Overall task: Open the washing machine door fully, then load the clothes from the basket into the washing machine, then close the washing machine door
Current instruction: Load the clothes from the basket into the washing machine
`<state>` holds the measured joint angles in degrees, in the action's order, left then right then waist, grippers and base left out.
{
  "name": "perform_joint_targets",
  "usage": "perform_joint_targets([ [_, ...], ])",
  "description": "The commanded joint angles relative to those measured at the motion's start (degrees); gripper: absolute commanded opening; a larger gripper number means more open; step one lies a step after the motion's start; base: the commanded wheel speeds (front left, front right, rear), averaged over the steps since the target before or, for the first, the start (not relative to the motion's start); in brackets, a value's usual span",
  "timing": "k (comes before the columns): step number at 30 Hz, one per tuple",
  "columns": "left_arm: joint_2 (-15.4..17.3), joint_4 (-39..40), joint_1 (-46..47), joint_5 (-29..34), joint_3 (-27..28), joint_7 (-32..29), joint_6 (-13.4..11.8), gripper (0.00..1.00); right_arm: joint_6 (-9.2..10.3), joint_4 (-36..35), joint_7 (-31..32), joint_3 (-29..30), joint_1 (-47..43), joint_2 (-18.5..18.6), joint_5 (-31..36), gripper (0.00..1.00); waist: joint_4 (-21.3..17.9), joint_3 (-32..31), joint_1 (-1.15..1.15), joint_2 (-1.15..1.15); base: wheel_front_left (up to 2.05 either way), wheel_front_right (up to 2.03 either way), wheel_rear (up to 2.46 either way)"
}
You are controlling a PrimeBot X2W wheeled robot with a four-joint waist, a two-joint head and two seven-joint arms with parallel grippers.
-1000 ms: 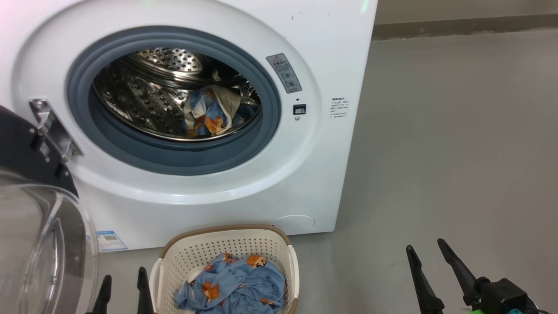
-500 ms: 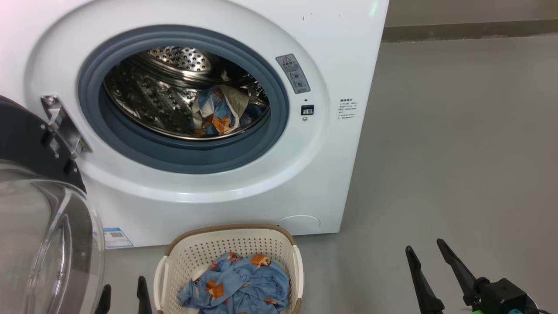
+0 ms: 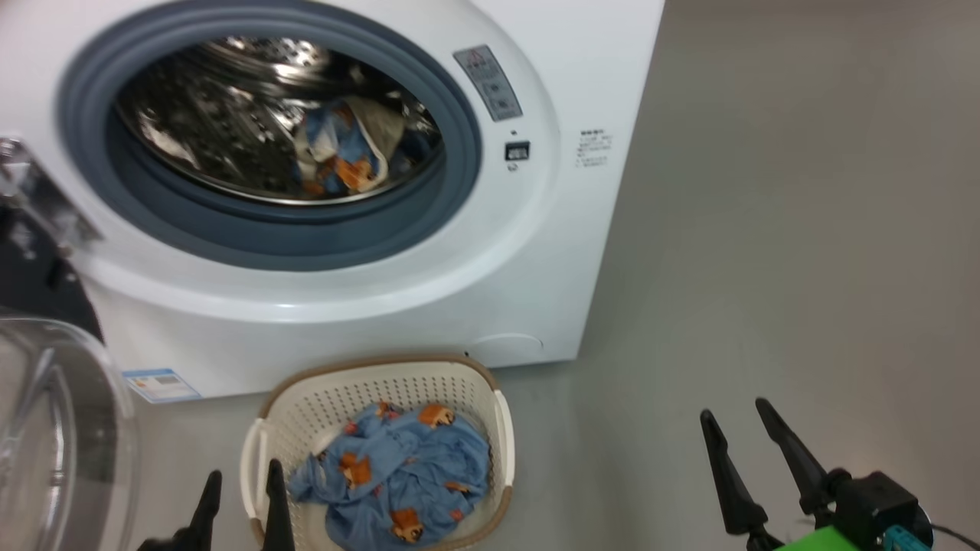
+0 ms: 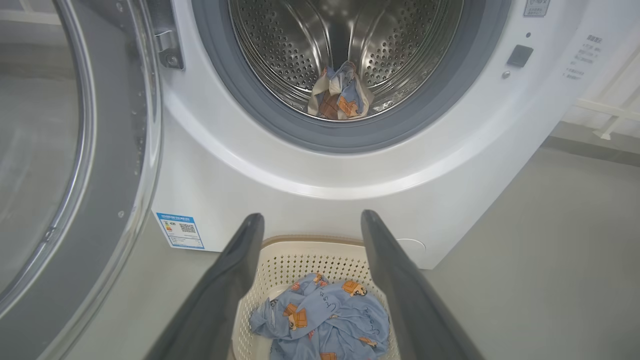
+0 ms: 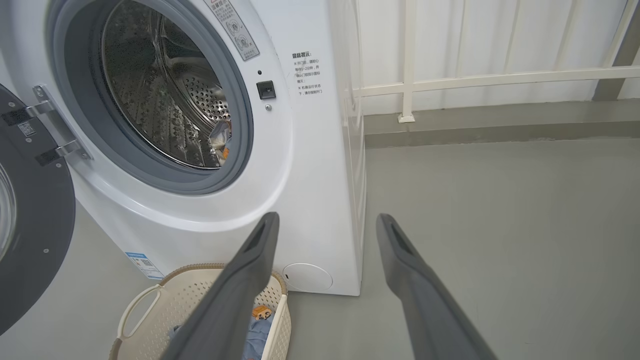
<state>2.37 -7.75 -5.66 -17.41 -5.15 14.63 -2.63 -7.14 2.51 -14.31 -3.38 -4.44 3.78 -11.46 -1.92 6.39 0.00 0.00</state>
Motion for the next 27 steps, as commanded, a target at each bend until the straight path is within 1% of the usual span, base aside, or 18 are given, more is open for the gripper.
perform_joint_targets([
  [1,0.5,0.0,3.1,0.8,1.5,0.4,0.5,1.0,-0.35,-1.7,-0.7,-1.4,2.6,0.1,0.1,1.0,-3.1,4.2,0.0,0.0,0.0,0.0,0.0],
  [6,1.5,-4.1,7.7,0.9,0.5,-1.3,1.5,1.0,-0.35,-2.0,-0.7,-1.6,4.9,-0.7,0.0,1.0,-6.4,9.3,0.0,0.0,0.0,0.0,0.0],
  [8,2.0,-5.9,9.9,0.5,0.2,-2.5,2.4,1.0,-0.35,-2.0,-0.7,-1.9,5.8,-0.8,-0.1,1.0,-7.6,11.3,0.0,0.0,0.0,0.0,0.0],
  [10,2.9,-7.8,12.2,0.1,0.2,-3.9,3.3,1.0,-0.35,-2.2,-0.7,-2.2,6.8,-0.9,-0.8,1.0,-8.8,13.3,0.0,0.0,0.0,0.0,0.0],
  [16,6.2,-15.0,19.0,0.3,0.0,-8.2,4.6,1.0,-0.35,-2.5,-0.7,-3.3,9.8,-0.9,-3.6,1.0,-12.3,18.9,0.0,0.0,0.0,0.0,0.0],
  [20,8.7,-21.0,23.1,1.0,-0.2,-10.8,4.9,1.0,-0.35,-2.8,-0.7,-4.0,11.6,-0.9,-5.0,1.0,-14.7,22.1,0.0,0.0,0.0,0.0,0.0],
  [22,9.0,-22.6,24.2,0.7,0.2,-11.1,4.9,1.0,-0.35,-2.8,-0.7,-4.1,11.9,-0.9,-5.4,1.0,-15.3,22.9,0.0,0.0,0.0,0.0,0.0],
  [27,11.1,-30.3,28.9,0.1,1.0,-12.5,5.3,1.0,-0.35,-3.1,-0.7,-4.8,13.1,-0.9,-7.0,1.0,-17.9,26.4,0.0,0.0,0.0,0.0,0.0],
])
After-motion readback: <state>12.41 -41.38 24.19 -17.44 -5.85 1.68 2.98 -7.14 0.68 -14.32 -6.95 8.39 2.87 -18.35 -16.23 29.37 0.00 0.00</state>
